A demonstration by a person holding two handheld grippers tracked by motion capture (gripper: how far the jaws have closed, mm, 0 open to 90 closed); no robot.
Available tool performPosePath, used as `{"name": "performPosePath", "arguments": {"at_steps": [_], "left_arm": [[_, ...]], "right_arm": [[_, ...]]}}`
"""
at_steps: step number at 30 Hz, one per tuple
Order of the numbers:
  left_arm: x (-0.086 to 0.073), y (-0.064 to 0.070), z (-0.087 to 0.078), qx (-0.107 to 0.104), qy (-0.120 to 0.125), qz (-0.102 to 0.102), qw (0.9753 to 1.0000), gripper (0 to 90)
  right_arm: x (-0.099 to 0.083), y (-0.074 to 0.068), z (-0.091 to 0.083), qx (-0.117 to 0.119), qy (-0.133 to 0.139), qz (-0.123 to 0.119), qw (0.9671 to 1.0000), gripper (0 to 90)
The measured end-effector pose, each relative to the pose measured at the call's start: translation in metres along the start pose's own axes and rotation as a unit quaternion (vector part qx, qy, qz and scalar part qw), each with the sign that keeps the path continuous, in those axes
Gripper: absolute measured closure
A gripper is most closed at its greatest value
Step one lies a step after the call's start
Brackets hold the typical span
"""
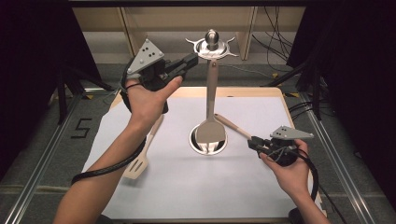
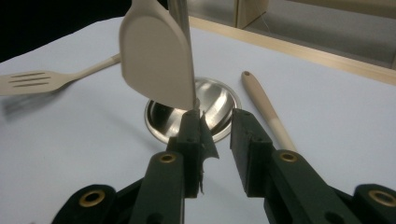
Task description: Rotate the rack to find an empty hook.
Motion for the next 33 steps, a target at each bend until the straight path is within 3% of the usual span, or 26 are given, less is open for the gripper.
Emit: {"name": "performPosePath", "arguments": {"at_steps": [6,8,11,12,14,20,27,30,32,33], "left_arm": [[0.0,-0.007,0.002,0.015,-0.001,-0.002,0.9999,89.3],[0.001,-0.009,0.004,0.018,-0.002,-0.002,0.9998,89.3],[0.001,-0.012,0.005,0.018,-0.003,-0.006,0.9998,89.3],[0.002,-0.013,0.006,0.019,-0.005,-0.007,0.9998,89.3],[0.002,-0.014,0.006,0.019,-0.006,-0.006,0.9998,89.3],[0.0,-0.02,0.008,0.026,-0.009,-0.011,0.9996,89.3],[0.001,-0.024,0.01,0.029,-0.013,-0.008,0.9995,89.3],[0.001,-0.026,0.012,0.03,-0.014,-0.009,0.9994,89.3],[0.002,-0.027,0.013,0.03,-0.015,-0.011,0.9994,89.3],[0.001,-0.027,0.013,0.031,-0.016,-0.011,0.9993,89.3]], "right_arm": [[-0.001,0.001,-0.002,-0.005,-0.009,-0.002,0.9999,73.9],[-0.001,0.002,0.0,-0.01,0.003,-0.003,0.9999,74.0],[0.0,0.002,0.0,-0.009,0.004,-0.01,0.9999,74.0],[0.001,0.004,0.0,-0.007,0.002,-0.023,0.9997,73.9],[0.001,0.001,-0.001,-0.006,-0.005,0.0,1.0,73.9],[0.002,0.002,0.002,-0.008,0.004,-0.02,0.9998,73.9],[0.002,0.001,0.001,-0.008,-0.004,-0.009,0.9999,73.8],[0.002,0.003,0.002,-0.012,0.004,-0.021,0.9997,73.7],[0.001,0.0,0.001,-0.004,-0.007,0.0,1.0,73.7],[0.001,0.0,0.001,-0.004,-0.007,-0.001,1.0,73.7]]}}
Point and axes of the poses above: each handheld gripper's, and its own axes: z roughly forward along the jaws, x roughly out of its top, y roughly to its right, the point moved 1 cm from there along z, roughly forward along the jaws, and after that the axes turned 4 degrees about -y, right-handed, at the moved point
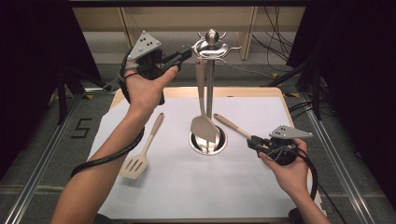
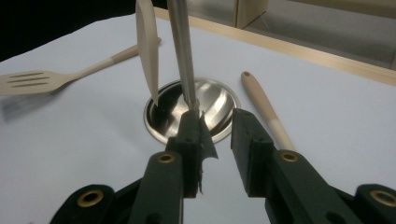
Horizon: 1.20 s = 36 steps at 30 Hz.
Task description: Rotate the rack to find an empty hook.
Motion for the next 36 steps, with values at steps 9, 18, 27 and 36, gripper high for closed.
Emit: {"name": "performPosePath", "arguments": {"at_steps": [9,18,27,36], "left_arm": [[-0.001,-0.005,0.005,0.005,-0.007,0.001,1.0,89.3],[-0.001,-0.01,0.011,0.001,-0.005,0.006,1.0,89.2],[0.0,-0.012,0.015,0.0,-0.007,0.004,1.0,89.2],[-0.001,-0.012,0.015,0.002,-0.009,0.007,0.9999,88.7]], "right_arm": [[0.0,0.002,0.0,0.0,0.002,-0.008,1.0,73.6],[0.0,0.003,-0.001,-0.005,0.005,-0.012,0.9999,73.5],[0.0,0.003,-0.002,-0.006,0.001,-0.01,0.9999,72.8],[0.0,0.004,-0.001,-0.005,0.014,-0.013,0.9998,72.0]]}}
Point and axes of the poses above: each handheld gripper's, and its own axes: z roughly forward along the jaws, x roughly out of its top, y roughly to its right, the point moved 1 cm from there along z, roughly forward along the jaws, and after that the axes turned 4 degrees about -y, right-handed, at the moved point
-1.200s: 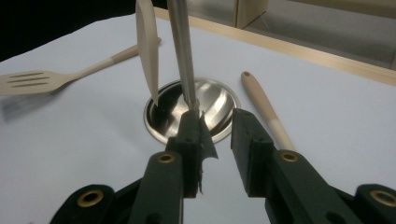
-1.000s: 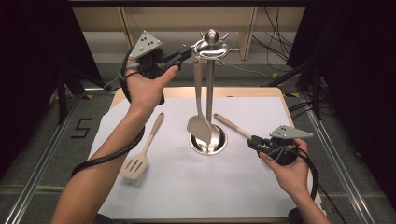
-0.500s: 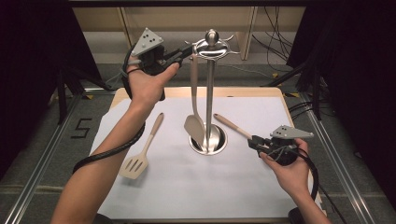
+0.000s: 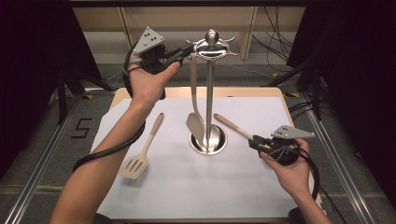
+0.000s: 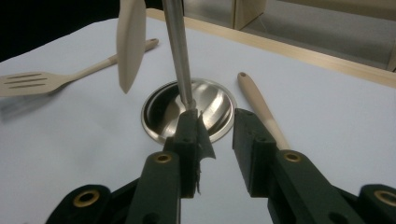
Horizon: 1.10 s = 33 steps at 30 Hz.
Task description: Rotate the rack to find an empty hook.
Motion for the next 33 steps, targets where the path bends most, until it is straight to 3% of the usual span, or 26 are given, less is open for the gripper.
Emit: {"name": "performPosePath", "arguments": {"at_steps": [3,7,9,12,14,17,19,21,22,23,24,26,28,30,31,32,33], "left_arm": [[-0.002,-0.001,-0.002,-0.002,-0.004,0.001,1.0,86.0],[-0.006,-0.001,-0.007,-0.002,-0.001,0.006,1.0,79.9],[-0.007,-0.002,-0.01,-0.002,0.001,0.008,1.0,77.1],[-0.009,-0.006,-0.018,0.009,-0.001,0.018,0.9998,71.6],[-0.011,-0.007,-0.022,0.007,-0.002,0.021,0.9998,67.3],[-0.017,-0.009,-0.03,0.017,-0.005,0.029,0.9994,61.6],[-0.023,-0.012,-0.038,0.022,-0.006,0.028,0.9993,57.5],[-0.029,-0.015,-0.045,0.03,-0.014,0.029,0.9991,53.7],[-0.033,-0.016,-0.048,0.031,-0.019,0.028,0.999,51.9],[-0.037,-0.017,-0.051,0.031,-0.024,0.027,0.9989,50.4],[-0.041,-0.018,-0.055,0.035,-0.028,0.026,0.9987,48.8],[-0.048,-0.022,-0.062,0.044,-0.035,0.03,0.9979,46.2],[-0.056,-0.025,-0.068,0.052,-0.04,0.029,0.9974,44.6],[-0.065,-0.029,-0.072,0.055,-0.048,0.026,0.997,43.5],[-0.07,-0.03,-0.073,0.057,-0.053,0.022,0.9967,43.2],[-0.075,-0.032,-0.075,0.059,-0.059,0.02,0.9963,42.8],[-0.08,-0.033,-0.076,0.06,-0.065,0.017,0.9959,42.4]], "right_arm": [[0.001,0.002,-0.002,-0.007,-0.003,-0.011,0.9999,71.7],[0.001,0.002,-0.003,-0.005,-0.007,-0.007,0.9999,71.2],[0.001,0.0,-0.004,-0.002,-0.013,0.01,0.9999,71.0],[0.001,0.003,-0.003,-0.007,-0.006,-0.005,0.9999,70.5],[0.001,0.0,-0.002,-0.001,-0.01,0.011,0.9999,70.3],[0.001,0.002,-0.001,-0.01,-0.001,0.003,0.9999,70.0],[0.002,0.003,-0.003,-0.009,-0.013,0.005,0.9999,69.7],[0.002,0.005,-0.002,-0.015,-0.006,0.005,0.9998,69.5],[0.002,0.006,-0.005,-0.013,-0.02,0.011,0.9997,69.5],[0.002,0.008,-0.003,-0.019,-0.002,0.004,0.9998,69.5],[0.003,0.008,-0.006,-0.017,-0.019,0.01,0.9996,69.4],[0.004,0.01,-0.005,-0.022,-0.011,0.012,0.9996,69.2],[0.005,0.014,-0.006,-0.024,-0.013,-0.005,0.9996,69.0],[0.004,0.014,-0.004,-0.027,-0.004,0.006,0.9996,68.9],[0.003,0.014,-0.005,-0.022,-0.018,0.009,0.9995,68.9],[0.002,0.016,-0.003,-0.027,-0.012,0.003,0.9995,68.8],[0.002,0.015,-0.004,-0.024,-0.024,0.013,0.9993,68.7]]}}
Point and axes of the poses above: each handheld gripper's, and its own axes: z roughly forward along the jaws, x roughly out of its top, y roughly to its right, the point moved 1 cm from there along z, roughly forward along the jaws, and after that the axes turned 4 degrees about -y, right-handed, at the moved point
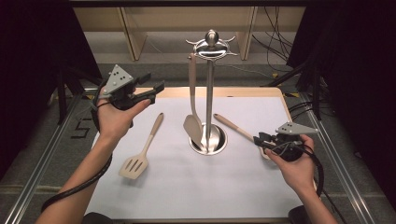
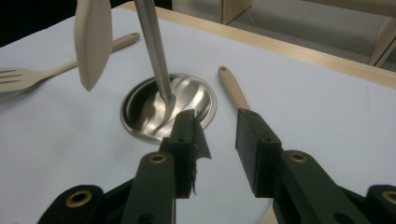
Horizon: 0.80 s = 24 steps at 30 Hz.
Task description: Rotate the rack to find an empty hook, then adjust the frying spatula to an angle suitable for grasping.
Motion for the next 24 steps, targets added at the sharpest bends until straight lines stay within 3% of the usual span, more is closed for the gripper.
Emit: {"name": "performPosePath", "arguments": {"at_steps": [4,5,6,8,10,11,12,13,15,19,20,24], "left_arm": [[-0.02,-0.006,-0.003,0.016,-0.022,-0.011,0.9996,41.8],[-0.024,-0.008,-0.003,0.013,-0.017,-0.007,0.9997,41.8],[-0.027,-0.01,-0.003,0.014,-0.021,-0.01,0.9996,41.7],[-0.035,-0.012,-0.004,0.016,-0.027,-0.017,0.9993,41.6],[-0.041,-0.013,-0.004,0.018,-0.032,-0.022,0.9991,41.5],[-0.043,-0.014,-0.004,0.019,-0.035,-0.022,0.999,41.5],[-0.046,-0.015,-0.004,0.02,-0.038,-0.023,0.9988,41.5],[-0.048,-0.015,-0.003,0.02,-0.04,-0.026,0.9987,41.5],[-0.051,-0.016,-0.003,0.023,-0.047,-0.029,0.9982,41.5],[-0.06,-0.018,-0.003,0.031,-0.063,-0.037,0.9968,41.4],[-0.062,-0.018,-0.003,0.032,-0.069,-0.038,0.9963,41.4],[-0.067,-0.022,-0.002,0.038,-0.096,-0.044,0.9937,41.3]], "right_arm": [[0.0,0.003,0.0,0.0,-0.008,-0.002,1.0,68.4],[0.0,0.003,0.001,-0.002,-0.006,-0.006,1.0,68.4],[0.0,0.002,0.0,0.0,-0.007,0.003,1.0,68.3],[0.0,0.004,0.0,-0.006,-0.002,-0.01,0.9999,68.2],[0.0,0.004,-0.001,-0.005,-0.004,-0.007,1.0,68.2],[0.0,0.006,-0.001,-0.01,0.001,-0.02,0.9997,68.2],[0.0,0.006,-0.001,-0.01,0.002,-0.019,0.9998,68.2],[-0.001,0.003,-0.001,-0.004,0.001,0.002,1.0,68.2],[-0.001,0.005,-0.003,-0.011,0.003,-0.005,0.9999,68.2],[0.001,0.009,-0.005,-0.019,0.009,-0.02,0.9996,68.2],[0.0,0.006,-0.005,-0.012,0.007,-0.002,0.9999,68.2],[0.002,0.008,-0.007,-0.017,0.005,-0.014,0.9997,68.2]]}}
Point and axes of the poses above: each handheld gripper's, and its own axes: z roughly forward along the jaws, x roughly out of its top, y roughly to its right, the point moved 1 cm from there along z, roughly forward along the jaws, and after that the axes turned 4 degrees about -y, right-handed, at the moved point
